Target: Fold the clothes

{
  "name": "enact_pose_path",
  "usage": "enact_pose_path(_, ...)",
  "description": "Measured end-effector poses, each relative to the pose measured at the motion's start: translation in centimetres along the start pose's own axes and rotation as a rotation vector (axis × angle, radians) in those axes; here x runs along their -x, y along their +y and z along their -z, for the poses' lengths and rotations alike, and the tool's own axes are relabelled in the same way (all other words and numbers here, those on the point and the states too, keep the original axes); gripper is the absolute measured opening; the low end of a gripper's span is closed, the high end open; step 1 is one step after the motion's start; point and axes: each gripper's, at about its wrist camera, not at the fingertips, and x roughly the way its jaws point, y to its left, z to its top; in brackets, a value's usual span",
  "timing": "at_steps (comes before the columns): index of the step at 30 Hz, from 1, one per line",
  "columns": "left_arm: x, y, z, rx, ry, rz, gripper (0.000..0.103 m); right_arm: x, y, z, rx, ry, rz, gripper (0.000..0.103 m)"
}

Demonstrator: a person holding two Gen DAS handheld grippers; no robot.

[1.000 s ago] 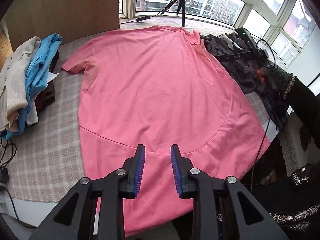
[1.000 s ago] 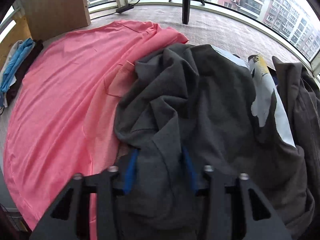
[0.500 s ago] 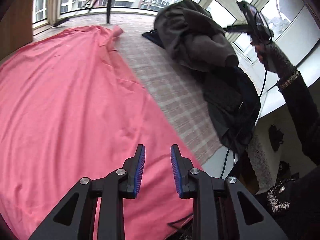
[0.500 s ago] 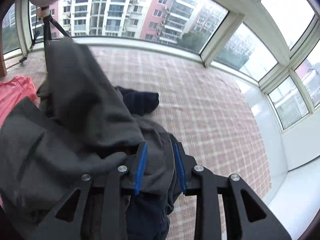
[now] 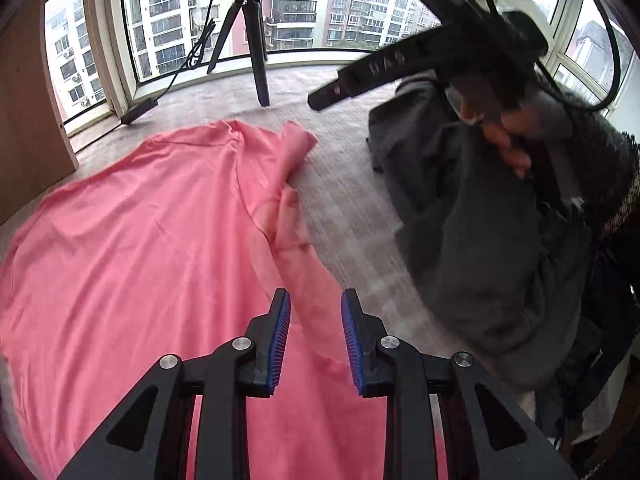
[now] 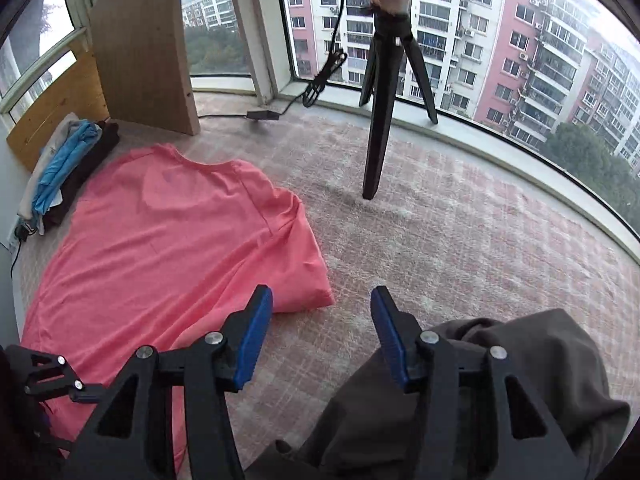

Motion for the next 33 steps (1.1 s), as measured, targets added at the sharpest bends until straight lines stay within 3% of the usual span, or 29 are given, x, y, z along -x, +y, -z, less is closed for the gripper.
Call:
enact_pose_path(6, -3.7, -0.4, -3.2, -0.09, 0.044, 0.003, 0.025, -4.5, -2.5, 0.3, -0.046, 0.064, -0.164, 0.05)
enact_pose_path(13, -6.6, -0.2, -4.7, -0.103, 0.073, -0.062, 0.025, -6.6, -4.0, 0.7, -0.051, 0.111, -0.22, 0.051)
enact_pose_path(19, -6.0, 0.2, -4.9, -0.082, 0.055, -0.043, 0.025, -6.4, -4.1, 0.8, -0.039, 0.096, -0.275, 0.051)
enact_pose_path(21, -6.1, 0.1, -4.9, -0.083, 0.059, -0.005, 0.024, -6.2, -4.3, 0.7, -0.051, 0.084, -0.293, 0.05)
enact_pose_path(22, -6.2, 0.0, -4.9, -0.085, 0.062, 0.01, 0.017, -6.1, -4.4, 0.7, -0.056, 0.078, -0.302, 0.048)
enact_pose_path(23, -6.4, -0.1, -4.8, -0.092, 0.069, 0.019, 0.004, -5.9, -4.4, 0.7, -0.062, 0.072, -0.311, 0.037)
enact_pose_path(24, -6.5, -0.2, -4.8, -0.093, 0.079, 0.031, 0.002, -5.8, -4.5, 0.6, -0.067, 0.066, -0.32, 0.019)
enact_pose_path(26, -6.5, -0.2, -4.7, -0.083, 0.083, 0.062, 0.002, -5.6, -4.7, 0.5, -0.078, 0.054, -0.338, 0.004)
enact_pose_path(30, -4.6, -0.2, -4.8, -0.038, 0.049, 0.195, 0.002, -5.1, -5.1, 0.4, -0.101, 0.03, -0.374, 0.003)
enact_pose_path(33, -5.2, -0.7, -4.8, -0.017, 0.072, 0.248, 0.002, -4.8, -5.4, 0.2, -0.117, 0.012, -0.401, 0.003)
